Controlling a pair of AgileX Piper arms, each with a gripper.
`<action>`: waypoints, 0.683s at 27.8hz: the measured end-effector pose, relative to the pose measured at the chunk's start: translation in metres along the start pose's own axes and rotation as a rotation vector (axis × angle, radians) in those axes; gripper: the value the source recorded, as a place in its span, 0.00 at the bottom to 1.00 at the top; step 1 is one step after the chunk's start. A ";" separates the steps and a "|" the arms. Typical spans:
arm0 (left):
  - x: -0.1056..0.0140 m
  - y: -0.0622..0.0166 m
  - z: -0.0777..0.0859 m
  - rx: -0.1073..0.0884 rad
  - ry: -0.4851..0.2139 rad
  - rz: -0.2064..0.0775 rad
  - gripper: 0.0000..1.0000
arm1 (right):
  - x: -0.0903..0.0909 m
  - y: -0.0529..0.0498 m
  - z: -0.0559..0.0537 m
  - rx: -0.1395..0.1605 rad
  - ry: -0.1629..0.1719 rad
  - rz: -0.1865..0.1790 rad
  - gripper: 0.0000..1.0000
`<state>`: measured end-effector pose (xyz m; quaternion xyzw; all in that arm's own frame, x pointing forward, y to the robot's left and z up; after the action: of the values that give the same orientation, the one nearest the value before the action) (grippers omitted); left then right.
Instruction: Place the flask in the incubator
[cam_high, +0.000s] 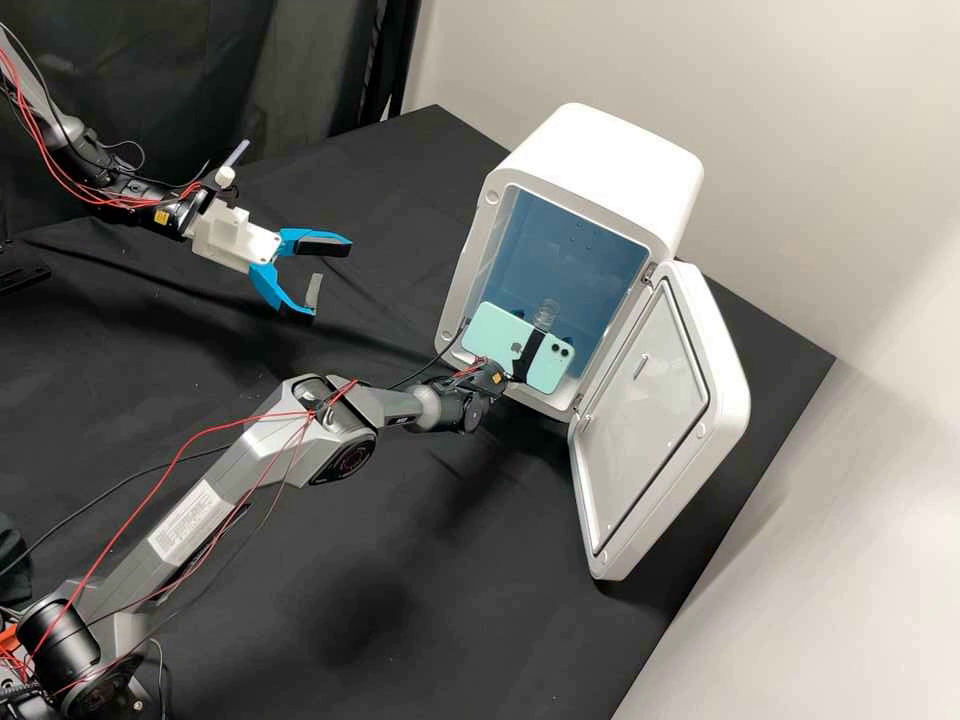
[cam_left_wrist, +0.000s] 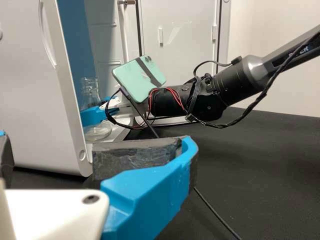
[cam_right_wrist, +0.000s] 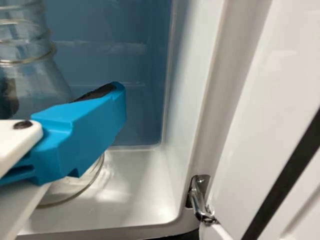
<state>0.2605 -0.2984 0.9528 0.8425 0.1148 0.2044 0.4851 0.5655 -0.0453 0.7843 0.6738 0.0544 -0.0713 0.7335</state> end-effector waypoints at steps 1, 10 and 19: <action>0.000 0.0000 0.000 0.000 0.000 0.000 1.00 | 0.000 0.000 0.000 0.000 0.000 0.000 1.00; 0.000 -0.0004 -0.001 -0.001 0.002 -0.001 1.00 | 0.000 -0.001 -0.001 0.000 0.000 0.001 1.00; 0.000 -0.0004 -0.001 -0.001 0.002 -0.001 1.00 | 0.000 -0.001 -0.001 -0.002 0.000 0.001 1.00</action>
<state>0.2599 -0.2980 0.9526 0.8420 0.1157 0.2050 0.4854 0.5656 -0.0444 0.7835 0.6731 0.0542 -0.0707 0.7342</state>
